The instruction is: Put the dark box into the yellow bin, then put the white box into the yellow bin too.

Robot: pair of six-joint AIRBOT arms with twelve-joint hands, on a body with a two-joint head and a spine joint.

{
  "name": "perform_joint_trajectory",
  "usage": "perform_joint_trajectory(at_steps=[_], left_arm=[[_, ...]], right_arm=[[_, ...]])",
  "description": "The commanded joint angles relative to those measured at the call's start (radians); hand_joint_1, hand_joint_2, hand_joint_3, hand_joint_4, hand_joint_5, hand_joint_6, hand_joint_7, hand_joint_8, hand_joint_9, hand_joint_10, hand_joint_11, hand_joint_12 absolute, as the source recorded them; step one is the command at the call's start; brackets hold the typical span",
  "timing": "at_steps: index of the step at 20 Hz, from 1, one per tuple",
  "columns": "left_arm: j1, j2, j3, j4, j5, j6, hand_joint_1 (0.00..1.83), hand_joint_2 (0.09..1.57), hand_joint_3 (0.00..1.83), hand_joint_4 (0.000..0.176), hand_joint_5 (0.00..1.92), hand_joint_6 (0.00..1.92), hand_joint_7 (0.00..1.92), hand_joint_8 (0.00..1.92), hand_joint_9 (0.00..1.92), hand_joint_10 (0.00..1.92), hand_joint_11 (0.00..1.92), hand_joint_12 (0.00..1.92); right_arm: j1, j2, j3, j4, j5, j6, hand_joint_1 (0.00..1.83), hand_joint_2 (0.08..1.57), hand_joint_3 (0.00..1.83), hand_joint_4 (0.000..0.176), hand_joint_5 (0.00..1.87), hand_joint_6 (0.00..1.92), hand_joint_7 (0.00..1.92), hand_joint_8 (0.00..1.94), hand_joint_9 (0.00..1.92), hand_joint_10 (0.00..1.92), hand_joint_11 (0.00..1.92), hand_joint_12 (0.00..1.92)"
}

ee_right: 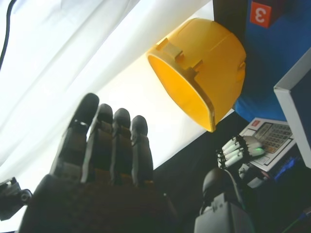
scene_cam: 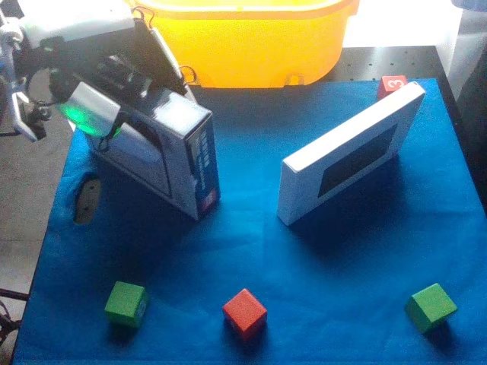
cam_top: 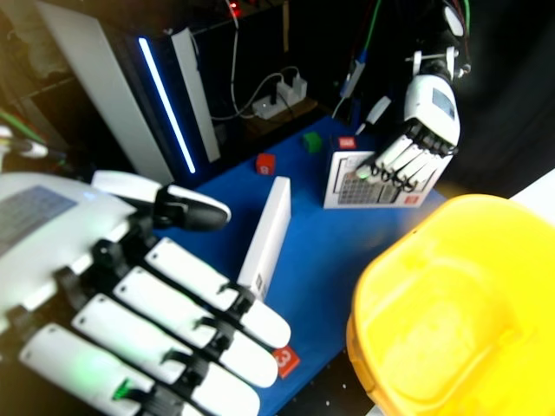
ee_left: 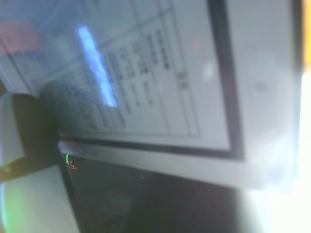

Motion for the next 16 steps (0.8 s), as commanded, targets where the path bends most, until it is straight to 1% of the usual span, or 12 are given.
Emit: perform_joint_trajectory(at_steps=[1,3,4,6,7,8,9,10,12,13,14,16], left_arm=[[-0.014,0.006,-0.008,-0.066,-0.080,-0.008,1.30,1.04,0.00,0.000,1.36,0.00,1.11,1.04,1.08,1.10,0.89,1.48],[-0.026,0.022,-0.026,-0.074,-0.104,-0.007,1.30,1.02,0.00,0.000,1.38,0.01,1.15,0.94,1.07,0.97,0.88,1.36],[-0.031,0.030,-0.036,-0.091,-0.122,0.001,1.38,0.99,0.02,0.000,1.29,0.27,1.29,0.49,1.13,0.91,0.82,1.22],[-0.042,0.047,-0.053,-0.123,-0.145,0.032,1.29,1.02,0.00,0.000,1.29,0.27,1.19,0.80,1.00,0.97,0.73,1.49],[-0.053,0.055,-0.059,-0.137,-0.149,0.049,1.29,1.02,0.00,0.000,1.29,0.27,1.19,0.80,1.00,0.97,0.73,1.49],[-0.063,0.059,-0.060,-0.145,-0.151,0.059,1.29,1.02,0.00,0.000,1.29,0.25,1.16,0.90,1.00,1.12,0.79,1.62],[-0.071,0.063,-0.060,-0.155,-0.156,0.064,1.28,1.02,0.00,0.000,1.23,0.41,1.17,0.84,1.01,1.03,0.79,1.56],[-0.074,0.067,-0.061,-0.166,-0.165,0.068,1.28,1.06,0.00,0.000,1.11,0.58,1.12,0.97,1.01,1.14,0.82,1.65],[-0.079,0.076,-0.067,-0.202,-0.185,0.094,1.28,1.07,0.00,0.000,1.03,0.75,1.13,0.93,1.05,0.95,0.87,1.53],[-0.084,0.080,-0.069,-0.218,-0.195,0.104,1.28,1.07,0.00,0.000,1.03,0.75,1.13,0.93,1.05,0.95,0.87,1.53],[-0.091,0.083,-0.070,-0.242,-0.205,0.117,1.37,1.07,0.00,0.000,1.01,0.85,1.09,0.84,0.99,1.07,0.74,1.27],[-0.100,0.083,-0.069,-0.262,-0.209,0.138,1.37,1.08,0.00,0.000,0.97,0.94,1.08,0.84,1.00,1.04,0.75,1.20]], right_arm=[[0.007,-0.003,0.001,0.009,0.120,0.001,0.00,1.00,0.00,0.000,0.29,0.00,0.29,0.00,0.24,0.00,0.00,0.59],[0.007,-0.004,0.001,0.009,0.120,0.001,0.00,1.01,0.00,0.000,0.28,0.00,0.26,0.01,0.21,0.01,0.00,0.45],[0.007,-0.006,0.002,0.009,0.120,0.001,0.00,1.02,0.00,0.000,0.27,0.01,0.25,0.00,0.18,0.00,0.00,0.32],[0.007,-0.007,0.003,0.009,0.120,0.001,0.00,1.04,0.00,0.000,0.27,0.00,0.23,0.00,0.17,0.00,0.00,0.29],[0.007,-0.008,0.004,0.009,0.120,0.001,0.00,1.04,0.00,0.000,0.27,0.00,0.23,0.00,0.17,0.00,0.00,0.29],[0.007,-0.009,0.004,0.009,0.120,0.001,0.00,1.04,0.00,0.000,0.28,0.00,0.24,0.00,0.18,0.00,0.00,0.31],[0.007,-0.010,0.005,0.009,0.120,0.001,0.00,1.03,0.00,0.000,0.28,0.00,0.24,0.00,0.17,0.00,0.00,0.31],[0.007,-0.011,0.005,0.009,0.120,0.001,0.00,1.04,0.00,0.000,0.27,0.00,0.24,0.00,0.17,0.00,0.00,0.30],[0.007,-0.014,0.006,0.009,0.120,0.001,0.00,1.00,0.00,0.000,0.27,0.00,0.24,0.00,0.16,0.00,0.00,0.25],[0.007,-0.015,0.007,0.009,0.120,0.001,0.00,1.00,0.00,0.000,0.27,0.00,0.24,0.00,0.16,0.00,0.00,0.25],[0.007,-0.017,0.007,0.009,0.121,0.001,0.00,1.02,0.00,0.000,0.27,0.00,0.23,0.00,0.16,0.00,0.00,0.26],[0.007,-0.021,0.007,0.009,0.121,0.001,0.00,1.04,0.01,0.000,0.27,0.00,0.23,0.00,0.18,0.01,0.02,0.27]])
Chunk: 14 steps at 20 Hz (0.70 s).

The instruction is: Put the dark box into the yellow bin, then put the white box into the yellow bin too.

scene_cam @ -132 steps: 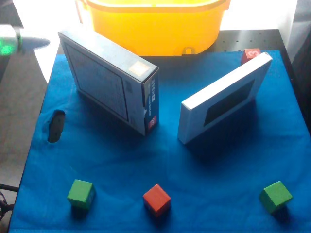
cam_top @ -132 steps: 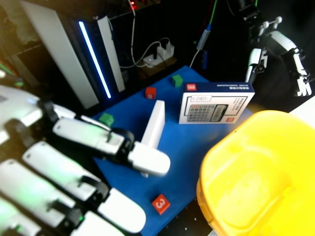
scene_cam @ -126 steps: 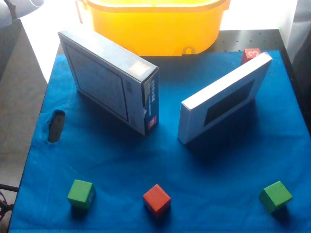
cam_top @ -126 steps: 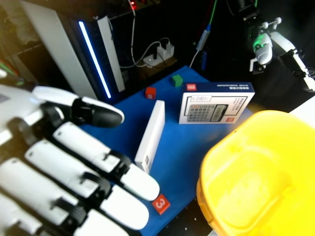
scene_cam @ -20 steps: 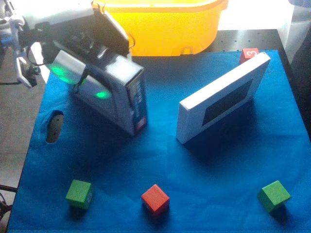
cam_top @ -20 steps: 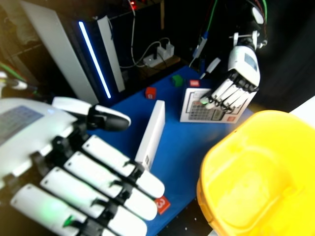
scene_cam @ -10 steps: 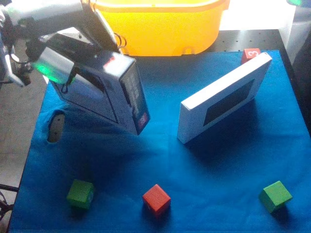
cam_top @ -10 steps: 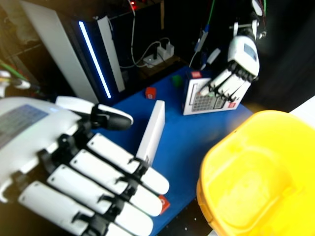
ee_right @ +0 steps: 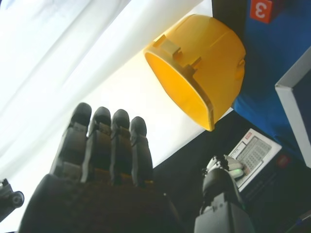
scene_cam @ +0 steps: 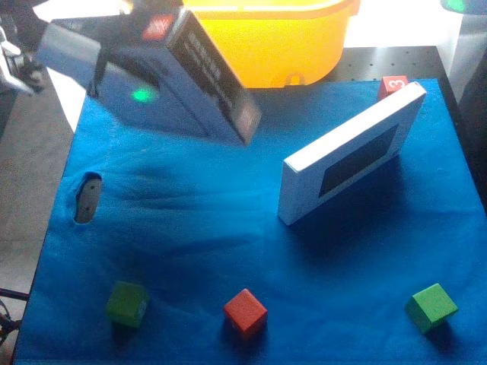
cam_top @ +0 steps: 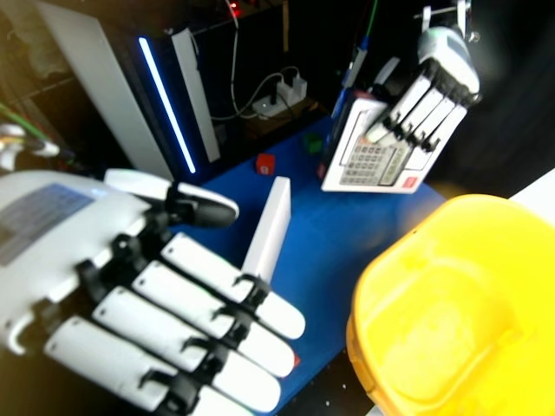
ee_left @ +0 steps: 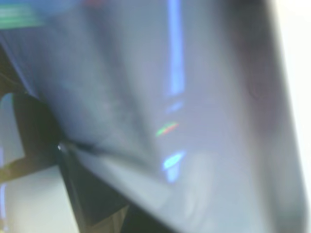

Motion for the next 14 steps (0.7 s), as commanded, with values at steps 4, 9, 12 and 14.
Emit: perform_joint_trajectory(at_steps=[4,9,12,14], left_arm=[[-0.018,0.006,0.008,-0.154,-0.127,0.032,1.39,1.09,0.00,0.000,0.91,0.95,1.04,0.89,0.99,1.12,0.77,1.24],[-0.077,0.006,0.028,-0.193,-0.136,0.050,1.27,1.01,0.00,0.023,1.23,0.53,1.24,0.59,1.15,0.55,0.85,1.18],[-0.099,0.009,0.034,-0.224,-0.144,0.062,1.27,1.00,0.00,0.000,1.28,0.38,1.23,0.68,1.19,0.55,0.69,1.39],[-0.118,0.009,0.041,-0.239,-0.143,0.070,1.29,1.05,0.00,0.000,1.14,0.48,1.14,0.95,1.07,0.86,0.79,1.37]], right_arm=[[0.007,-0.010,0.006,0.009,0.125,0.001,0.00,1.03,0.00,0.000,0.27,0.00,0.25,0.00,0.19,0.00,0.00,0.37],[0.007,-0.025,0.010,0.009,0.131,0.001,0.00,1.05,0.00,0.000,0.28,0.00,0.26,0.00,0.20,0.00,0.00,0.51],[0.007,-0.034,0.014,0.009,0.133,0.001,0.01,1.05,0.00,0.000,0.28,0.00,0.27,0.00,0.20,0.00,0.00,0.47],[0.005,-0.039,0.015,0.009,0.133,0.001,0.00,1.03,0.00,0.000,0.28,0.00,0.27,0.00,0.20,0.00,0.00,0.41]])
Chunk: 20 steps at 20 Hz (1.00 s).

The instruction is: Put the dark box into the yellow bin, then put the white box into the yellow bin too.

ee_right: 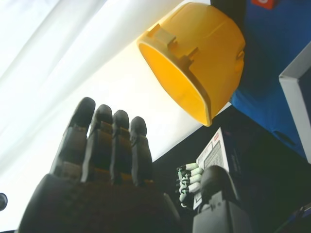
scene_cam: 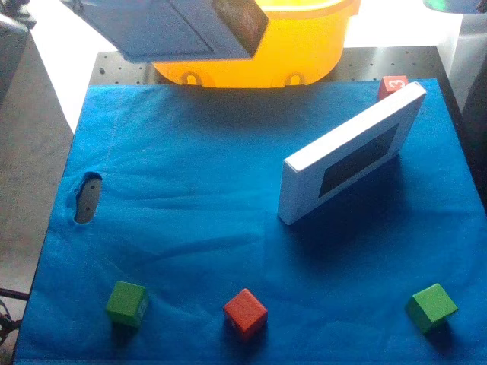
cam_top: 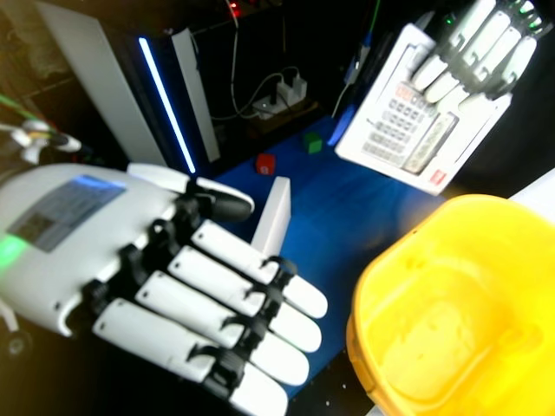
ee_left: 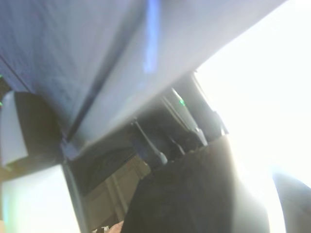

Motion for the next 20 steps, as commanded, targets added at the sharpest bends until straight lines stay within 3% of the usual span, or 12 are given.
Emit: perform_joint_trajectory(at_steps=[1,2,3,5,6,8,9,12,15,17,18,20], left_arm=[[-0.023,0.003,0.007,-0.095,-0.094,-0.003,1.29,1.05,0.00,0.000,1.14,0.48,1.14,0.95,1.07,0.86,0.79,1.37],[-0.032,0.003,0.010,-0.101,-0.093,-0.003,1.38,1.06,0.00,0.000,1.06,0.54,1.12,0.87,1.06,1.07,0.84,1.27],[-0.042,0.003,0.014,-0.103,-0.088,-0.003,1.38,1.11,0.00,0.000,0.87,0.90,0.99,1.01,1.00,1.14,0.88,1.05],[-0.055,0.003,0.021,-0.116,-0.080,-0.003,1.38,1.10,0.00,0.000,1.00,0.73,0.98,1.01,0.96,1.22,0.83,1.21],[-0.060,0.002,0.026,-0.123,-0.076,-0.003,1.37,1.14,0.01,0.000,0.76,1.15,0.93,1.06,0.94,1.25,0.59,1.28],[-0.081,-0.006,0.038,-0.125,-0.064,0.000,1.46,1.13,0.00,0.000,0.59,0.97,0.85,1.10,0.91,1.28,0.47,1.40],[-0.095,-0.012,0.048,-0.125,-0.056,0.004,1.21,1.21,0.01,0.000,0.70,1.31,0.81,1.20,0.65,0.81,0.02,1.49],[-0.122,-0.024,0.067,-0.130,-0.038,0.011,1.21,1.16,0.00,0.010,0.87,1.22,0.91,1.05,0.83,0.58,0.06,1.44],[-0.178,-0.069,0.113,-0.087,-0.015,0.035,1.22,1.16,0.00,0.000,0.89,1.24,0.90,1.01,0.82,0.36,0.16,1.27],[-0.188,-0.115,0.147,-0.086,-0.016,0.036,1.21,1.13,0.00,0.011,0.90,1.19,0.97,0.93,0.71,0.25,0.02,1.38],[-0.189,-0.135,0.164,-0.086,-0.023,0.036,1.22,1.12,0.00,0.025,0.94,1.03,0.99,0.99,0.88,0.35,0.37,1.34],[-0.187,-0.194,0.212,-0.091,-0.049,0.036,1.23,1.12,0.00,0.000,1.08,0.85,0.82,1.19,0.74,0.59,0.36,1.35]], right_arm=[[0.004,-0.003,0.004,0.008,0.124,0.001,0.00,1.03,0.00,0.000,0.28,0.00,0.27,0.00,0.20,0.00,0.00,0.41],[0.004,-0.006,0.004,0.008,0.124,0.001,0.00,1.04,0.00,0.000,0.27,0.00,0.26,0.00,0.19,0.00,0.00,0.40],[0.004,-0.007,0.005,0.008,0.125,0.001,0.00,1.04,0.00,0.000,0.26,0.00,0.26,0.00,0.20,0.00,0.02,0.41],[0.004,-0.012,0.007,0.008,0.126,0.001,0.00,1.04,0.00,0.000,0.27,0.00,0.26,0.00,0.20,0.00,0.01,0.40],[0.004,-0.015,0.008,0.008,0.127,0.001,0.00,1.05,0.01,0.000,0.28,0.01,0.28,0.01,0.22,0.01,0.03,0.40],[0.004,-0.018,0.010,0.008,0.128,0.001,0.00,1.06,0.01,0.000,0.27,0.00,0.27,0.01,0.22,0.01,0.03,0.40],[0.003,-0.021,0.010,0.008,0.129,0.001,0.00,1.09,0.00,0.000,0.26,0.00,0.26,0.00,0.23,0.00,0.06,0.38],[-0.003,-0.027,0.012,0.008,0.138,0.001,0.00,1.09,0.00,0.000,0.26,0.00,0.27,0.00,0.23,0.00,0.06,0.37],[-0.005,-0.039,0.022,0.008,0.143,0.001,0.00,1.09,0.00,0.000,0.27,0.00,0.27,0.00,0.24,0.00,0.06,0.37],[-0.019,-0.056,0.033,0.008,0.168,0.001,0.00,1.09,0.00,0.000,0.28,0.01,0.28,0.01,0.24,0.01,0.08,0.37],[-0.022,-0.064,0.038,0.008,0.179,0.001,0.00,1.10,0.00,0.000,0.28,0.01,0.28,0.00,0.24,0.00,0.07,0.37],[-0.033,-0.079,0.046,0.008,0.222,0.001,0.00,1.07,0.00,0.000,0.27,0.00,0.28,0.00,0.23,0.00,0.06,0.36]])
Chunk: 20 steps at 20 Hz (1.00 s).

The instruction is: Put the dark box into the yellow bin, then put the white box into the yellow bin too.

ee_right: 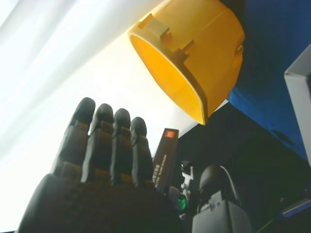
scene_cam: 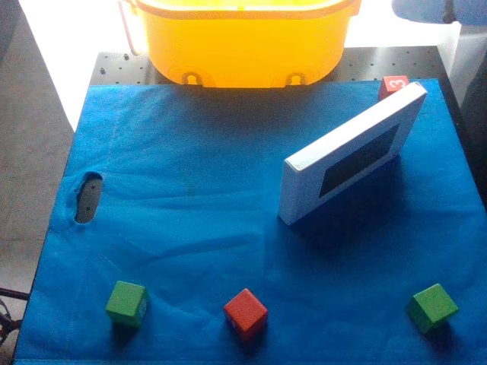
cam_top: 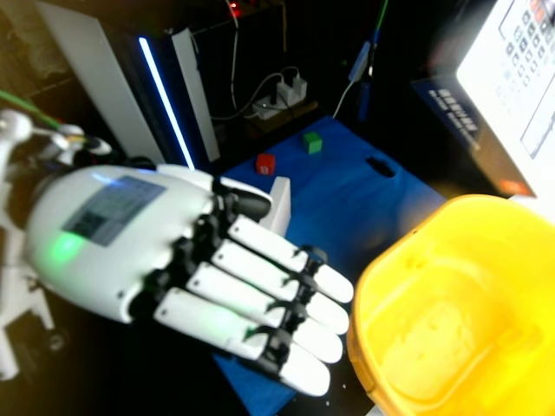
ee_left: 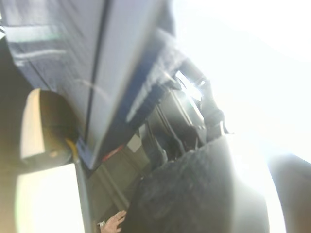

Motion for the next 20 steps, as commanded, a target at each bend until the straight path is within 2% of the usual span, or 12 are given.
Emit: perform_joint_trajectory(at_steps=[1,2,4,6,9,10,13,14,16,17,18,20], left_arm=[[-0.005,-0.013,0.014,-0.069,-0.112,-0.002,1.24,1.11,0.01,0.000,1.14,0.71,0.84,1.22,0.70,0.78,0.38,1.37],[0.008,-0.031,0.027,-0.078,-0.117,-0.002,1.21,1.03,0.00,0.000,1.20,0.60,0.67,1.27,0.57,1.16,0.37,1.64],[0.047,-0.076,0.065,-0.108,-0.142,-0.003,1.21,1.00,0.00,0.000,1.24,0.53,0.77,0.82,0.57,0.99,0.38,1.50],[0.077,-0.118,0.115,-0.117,-0.150,-0.041,1.27,1.05,0.00,0.000,1.32,0.30,0.96,1.10,0.74,1.09,0.51,1.52],[0.127,-0.163,0.177,-0.155,-0.160,-0.064,1.40,0.98,0.00,0.000,1.36,0.28,1.38,0.19,1.16,0.86,0.93,0.99],[0.137,-0.175,0.195,-0.165,-0.162,-0.074,1.31,0.96,0.00,0.012,1.43,0.18,1.44,0.13,1.20,0.66,0.94,1.05],[0.151,-0.199,0.230,-0.168,-0.158,-0.089,1.29,0.96,0.00,0.039,1.45,0.12,1.50,0.03,1.27,0.53,0.95,1.10],[0.154,-0.210,0.245,-0.169,-0.156,-0.095,1.38,0.99,0.00,0.000,1.32,0.33,1.44,0.03,1.17,0.82,0.92,0.98],[0.156,-0.215,0.253,-0.169,-0.160,-0.105,1.40,1.00,0.00,0.000,1.36,0.17,1.31,0.34,1.13,0.92,0.85,1.02],[0.156,-0.215,0.253,-0.169,-0.162,-0.109,1.30,0.99,0.01,0.013,1.34,0.28,1.28,0.47,1.04,0.44,0.79,0.87],[0.156,-0.215,0.253,-0.169,-0.165,-0.114,1.34,0.92,0.00,0.000,1.05,0.08,1.02,0.15,0.96,0.14,0.70,0.64],[0.155,-0.211,0.252,-0.169,-0.168,-0.121,1.32,0.86,0.00,0.000,0.76,0.00,0.81,0.01,0.79,0.00,0.66,0.24]], right_arm=[[0.001,-0.009,0.011,0.008,0.181,0.001,0.00,1.06,0.00,0.000,0.27,0.00,0.27,0.00,0.22,0.00,0.04,0.34],[-0.002,-0.018,0.015,0.008,0.185,0.001,0.00,1.05,0.00,0.000,0.27,0.00,0.26,0.00,0.21,0.00,0.02,0.33],[-0.006,-0.029,0.021,0.008,0.193,0.001,0.00,1.04,0.00,0.000,0.27,0.00,0.26,0.00,0.21,0.00,0.02,0.33],[-0.011,-0.031,0.021,0.008,0.200,0.001,0.00,1.04,0.00,0.000,0.27,0.00,0.26,0.00,0.20,0.00,0.02,0.32],[-0.018,-0.034,0.022,0.008,0.210,0.001,0.00,1.06,0.00,0.000,0.25,0.00,0.24,0.00,0.19,0.00,0.03,0.32],[-0.021,-0.035,0.022,0.008,0.212,0.001,0.00,1.05,0.00,0.000,0.25,0.00,0.24,0.00,0.18,0.00,0.02,0.32],[-0.027,-0.040,0.022,0.008,0.218,0.001,0.00,1.06,0.00,0.000,0.26,0.00,0.25,0.01,0.19,0.00,0.04,0.32],[-0.027,-0.041,0.022,0.008,0.219,0.001,0.02,1.04,0.00,0.005,0.27,0.01,0.25,0.01,0.18,0.00,0.03,0.32],[-0.027,-0.043,0.022,0.008,0.220,0.001,0.02,1.05,0.00,0.008,0.27,0.01,0.24,0.00,0.18,0.00,0.03,0.32],[-0.027,-0.043,0.021,0.008,0.221,0.001,0.02,1.04,0.00,0.010,0.27,0.00,0.24,0.00,0.18,0.00,0.03,0.33],[-0.027,-0.044,0.021,0.008,0.221,0.001,0.03,1.03,0.00,0.014,0.27,0.00,0.24,0.00,0.18,0.00,0.03,0.33],[-0.027,-0.046,0.021,0.008,0.221,0.001,0.03,1.02,0.00,0.027,0.28,0.01,0.26,0.01,0.19,0.01,0.04,0.33]])
